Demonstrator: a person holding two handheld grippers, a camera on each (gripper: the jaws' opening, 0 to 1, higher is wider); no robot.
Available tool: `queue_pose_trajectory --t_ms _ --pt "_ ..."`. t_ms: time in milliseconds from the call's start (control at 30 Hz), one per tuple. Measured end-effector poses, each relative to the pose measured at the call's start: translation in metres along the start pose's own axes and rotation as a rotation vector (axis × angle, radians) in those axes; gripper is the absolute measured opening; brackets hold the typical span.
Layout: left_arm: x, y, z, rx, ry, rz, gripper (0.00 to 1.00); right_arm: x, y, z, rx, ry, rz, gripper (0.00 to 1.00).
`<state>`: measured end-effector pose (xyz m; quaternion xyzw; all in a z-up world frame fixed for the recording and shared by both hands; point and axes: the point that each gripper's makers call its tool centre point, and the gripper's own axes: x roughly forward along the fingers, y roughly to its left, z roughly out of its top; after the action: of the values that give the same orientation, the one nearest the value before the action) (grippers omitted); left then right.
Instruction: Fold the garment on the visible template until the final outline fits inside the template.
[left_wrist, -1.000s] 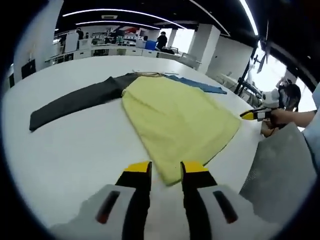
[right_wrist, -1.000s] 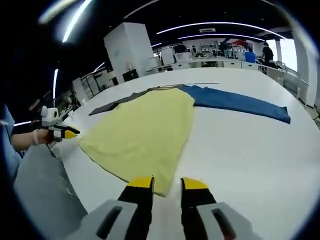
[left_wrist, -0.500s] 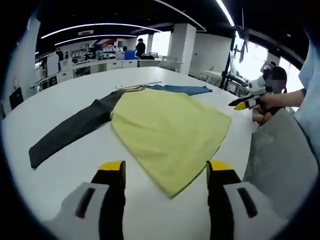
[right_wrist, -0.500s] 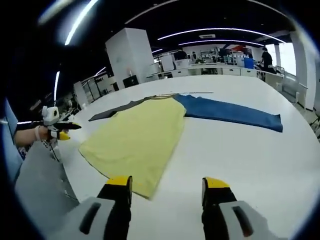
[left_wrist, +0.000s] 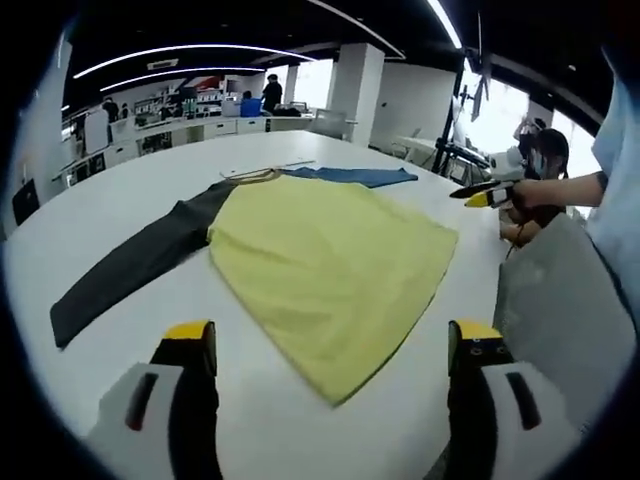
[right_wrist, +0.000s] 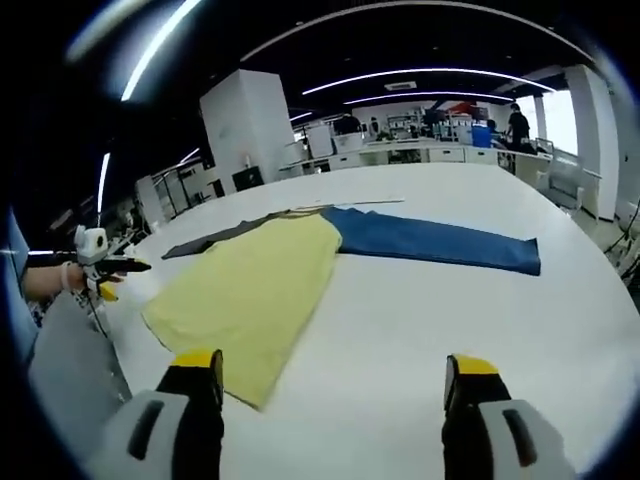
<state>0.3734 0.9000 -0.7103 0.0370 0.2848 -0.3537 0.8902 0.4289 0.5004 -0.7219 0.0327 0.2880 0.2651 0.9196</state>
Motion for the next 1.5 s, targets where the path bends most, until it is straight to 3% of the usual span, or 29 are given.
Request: queue_pose_trajectory --t_ms 300,367,500,700,833,1033,1067,1133,1300,1500 --pt "0.003 0.002 0.002 -0.025 0.0 0.01 0.9 0.005 -0.037 0.019 -0.001 -0.027 -0.05 0.89" --pt "0.003 0.002 0.003 -0.022 0.001 0.011 0.9 0.006 -0.05 0.023 0.022 -0.026 -0.063 0.89" --pt "0.003 0.003 0.007 -0.02 -0.013 0.008 0.86 0.01 -0.079 0.044 0.123 -0.09 -0.088 0.88" --pt "0.004 0.01 0.012 -0.027 -0.025 0.023 0.81 0.012 -0.132 0.063 0.144 -0.106 -0.165 0.84" --pt "0.006 0.016 0.016 -0.01 -0.045 0.047 0.77 0.019 -0.162 0.072 0.158 -0.106 -0.202 0.73" --pt "0.005 0.025 0.024 -0.04 -0.091 0.077 0.71 0.035 -0.201 0.076 0.224 -0.112 -0.267 0.59" --pt "0.004 0.027 0.025 -0.053 -0.098 0.081 0.71 0.037 -0.205 0.072 0.271 -0.106 -0.281 0.58" --pt "0.004 0.029 0.025 -0.053 -0.105 0.09 0.71 0.042 -0.211 0.067 0.272 -0.089 -0.293 0.54" --pt "0.003 0.034 0.018 -0.061 -0.094 0.112 0.66 0.055 -0.232 0.055 0.277 -0.045 -0.316 0.45" --pt "0.002 0.037 0.01 -0.082 -0.087 0.133 0.62 0.061 -0.249 0.051 0.314 -0.052 -0.333 0.36"
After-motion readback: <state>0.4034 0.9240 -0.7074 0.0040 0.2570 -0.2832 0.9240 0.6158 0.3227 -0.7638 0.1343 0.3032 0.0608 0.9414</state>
